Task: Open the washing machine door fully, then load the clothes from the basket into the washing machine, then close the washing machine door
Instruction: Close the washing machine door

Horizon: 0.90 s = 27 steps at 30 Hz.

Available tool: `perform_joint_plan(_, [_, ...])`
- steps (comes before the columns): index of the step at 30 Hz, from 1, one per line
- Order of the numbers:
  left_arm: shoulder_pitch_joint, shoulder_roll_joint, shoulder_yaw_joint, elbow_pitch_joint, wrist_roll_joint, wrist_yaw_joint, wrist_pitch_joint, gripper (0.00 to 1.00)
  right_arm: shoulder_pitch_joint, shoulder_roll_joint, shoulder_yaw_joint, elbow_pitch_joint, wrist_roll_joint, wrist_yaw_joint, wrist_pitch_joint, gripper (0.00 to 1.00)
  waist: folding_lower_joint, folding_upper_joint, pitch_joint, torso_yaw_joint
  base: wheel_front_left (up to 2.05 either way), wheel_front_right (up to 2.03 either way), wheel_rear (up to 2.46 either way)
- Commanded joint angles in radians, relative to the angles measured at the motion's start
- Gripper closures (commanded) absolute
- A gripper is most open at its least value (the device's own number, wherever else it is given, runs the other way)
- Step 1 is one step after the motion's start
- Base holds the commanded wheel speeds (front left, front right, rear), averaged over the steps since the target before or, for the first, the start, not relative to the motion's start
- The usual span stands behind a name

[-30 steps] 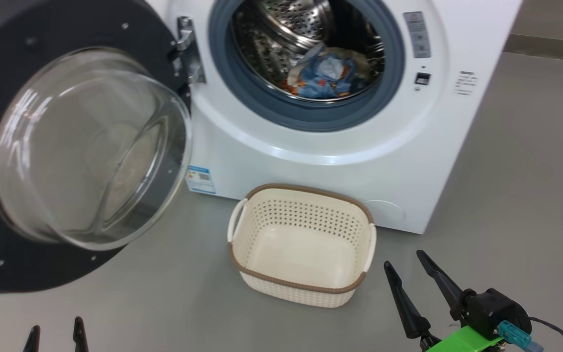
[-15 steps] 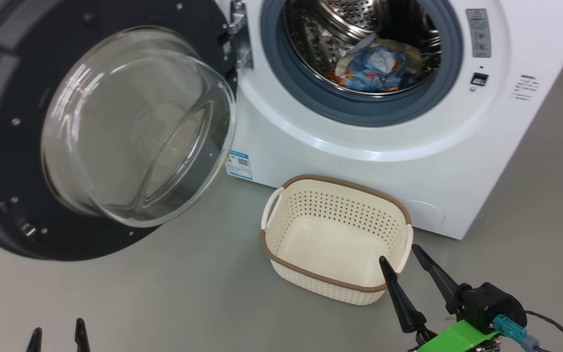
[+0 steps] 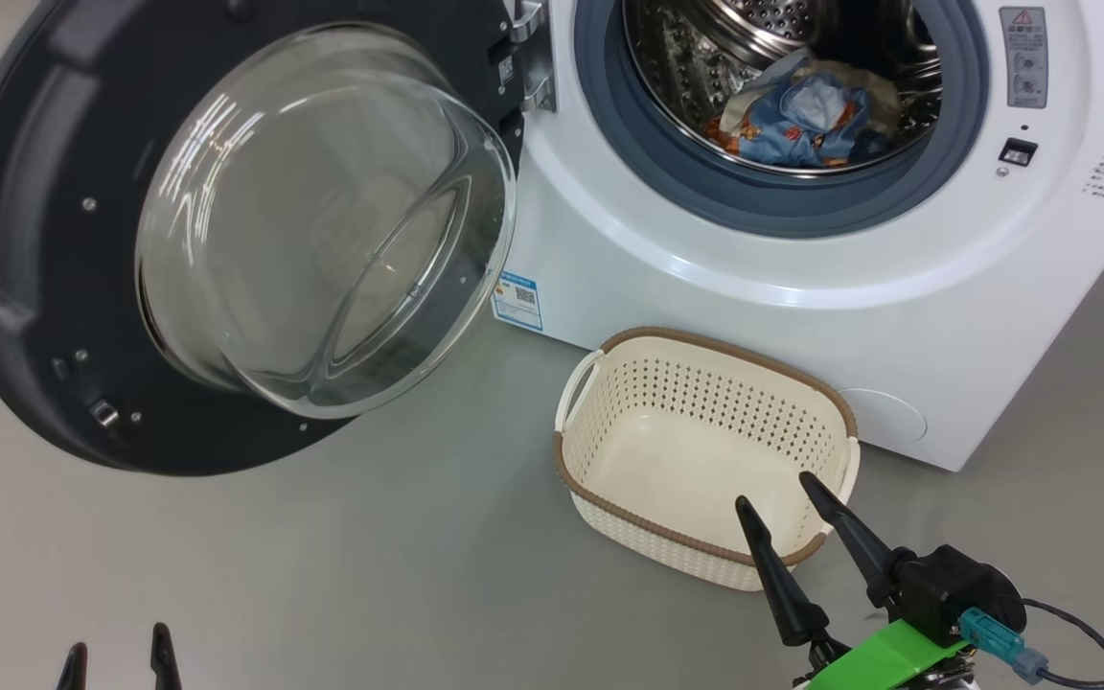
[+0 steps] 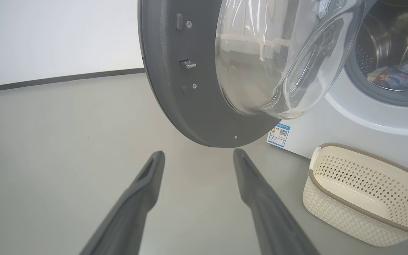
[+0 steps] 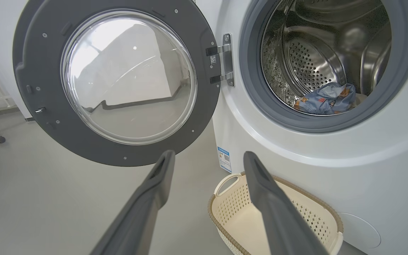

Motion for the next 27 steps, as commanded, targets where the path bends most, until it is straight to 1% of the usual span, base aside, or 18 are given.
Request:
perform_joint_plan(1, [-0.045, 0.009, 0.040, -0.016, -0.007, 0.002, -0.006, 0.00, -0.035, -0.006, 0.026, -0.020, -0.011, 0.002, -0.005, 0.00, 0.0000, -0.0001, 0.008, 0.005, 0.00, 0.00, 0.00])
perform_joint_plan(11, [-0.053, -0.007, 0.056, -0.017, -0.008, -0.002, -0.006, 0.00, -0.041, -0.014, 0.031, -0.017, -0.012, 0.002, -0.005, 0.00, 0.0000, -0.0001, 0.028, 0.010, 0.00, 0.00, 0.00])
perform_joint_plan(25, [-0.065, -0.019, 0.087, -0.024, -0.001, -0.018, -0.006, 0.00, -0.041, -0.020, 0.031, -0.012, -0.009, 0.002, -0.005, 0.00, 0.0000, -0.0001, 0.036, -0.003, 0.00, 0.00, 0.00])
perform_joint_plan(26, [-0.064, -0.020, 0.090, -0.024, -0.003, -0.020, -0.006, 0.30, -0.040, -0.020, 0.030, -0.012, -0.009, 0.002, -0.005, 0.00, 0.0000, -0.0001, 0.035, -0.003, 0.00, 0.00, 0.00])
perform_joint_plan(27, [-0.066, -0.020, 0.094, -0.027, -0.007, -0.023, -0.006, 0.64, -0.040, -0.020, 0.030, -0.011, -0.009, 0.002, -0.005, 0.00, 0.0000, -0.0001, 0.035, -0.003, 0.00, 0.00, 0.00])
